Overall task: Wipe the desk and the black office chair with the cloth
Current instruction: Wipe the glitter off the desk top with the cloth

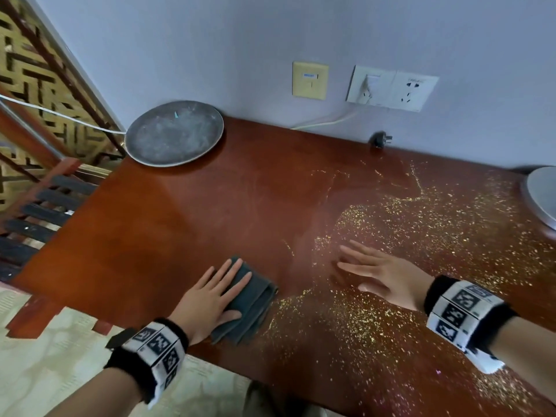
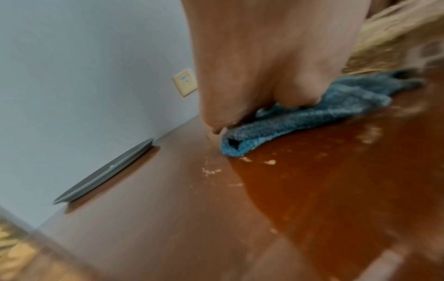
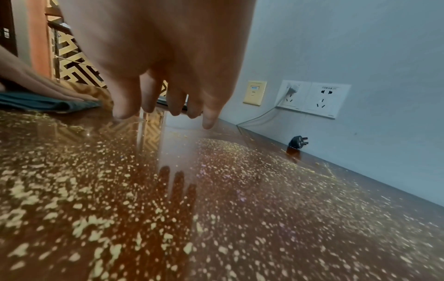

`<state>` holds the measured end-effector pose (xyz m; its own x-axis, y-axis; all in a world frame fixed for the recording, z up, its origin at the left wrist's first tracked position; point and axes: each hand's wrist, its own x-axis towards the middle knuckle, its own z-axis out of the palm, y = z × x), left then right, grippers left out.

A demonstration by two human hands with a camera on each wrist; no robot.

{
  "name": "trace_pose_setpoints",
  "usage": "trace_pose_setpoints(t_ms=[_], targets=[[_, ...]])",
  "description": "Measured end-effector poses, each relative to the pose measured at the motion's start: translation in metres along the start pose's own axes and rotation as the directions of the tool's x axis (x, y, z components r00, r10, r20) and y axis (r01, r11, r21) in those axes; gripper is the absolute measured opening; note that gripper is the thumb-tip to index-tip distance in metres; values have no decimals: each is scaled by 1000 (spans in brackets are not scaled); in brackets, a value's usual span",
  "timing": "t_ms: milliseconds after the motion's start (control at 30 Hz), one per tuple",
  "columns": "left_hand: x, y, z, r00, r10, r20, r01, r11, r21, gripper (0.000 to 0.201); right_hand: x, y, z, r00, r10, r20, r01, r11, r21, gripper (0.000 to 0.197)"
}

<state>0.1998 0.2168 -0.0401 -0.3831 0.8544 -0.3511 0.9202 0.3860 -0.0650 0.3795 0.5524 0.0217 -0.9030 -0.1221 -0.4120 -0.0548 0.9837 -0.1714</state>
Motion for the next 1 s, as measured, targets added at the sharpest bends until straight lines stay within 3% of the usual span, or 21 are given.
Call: trace_pose_setpoints(t_ms=[233, 333, 467, 567, 667, 767, 867, 1000], targets=[[16, 82, 10, 977, 60, -206, -70, 997, -44, 77, 1, -26, 7, 999, -37, 4, 37, 999, 25, 55], [25, 99, -2, 981, 70, -181, -84, 994, -67, 74, 10, -50, 18, 990, -139, 4, 138, 988, 68, 58], [-6, 69, 0, 987, 108, -118, -108, 994, 7, 84, 15, -66, 29, 976, -215, 25, 212, 973, 86, 60], [-27, 60, 11, 984, 139, -111, -139, 990, 8, 73, 15, -73, 39, 963, -261, 65, 255, 963, 84, 60], [-10, 90, 14, 990, 105, -95, -108, 994, -31, 81, 12, -76, 38, 964, -263, 44, 257, 961, 103, 61], [12, 136, -5, 973, 122, -195, -132, 990, -44, 77, 2, -65, 31, 980, -174, 101, 168, 984, 67, 64], [14, 137, -16, 986, 113, -120, -122, 990, -73, 74, -5, -55, 37, 972, -131, 195, 134, 991, 1, 73], [-11, 97, -6, 993, 79, 88, -76, 996, -43, 89, -8, -51, 49, 975, -137, 176, 150, 986, -65, 79]])
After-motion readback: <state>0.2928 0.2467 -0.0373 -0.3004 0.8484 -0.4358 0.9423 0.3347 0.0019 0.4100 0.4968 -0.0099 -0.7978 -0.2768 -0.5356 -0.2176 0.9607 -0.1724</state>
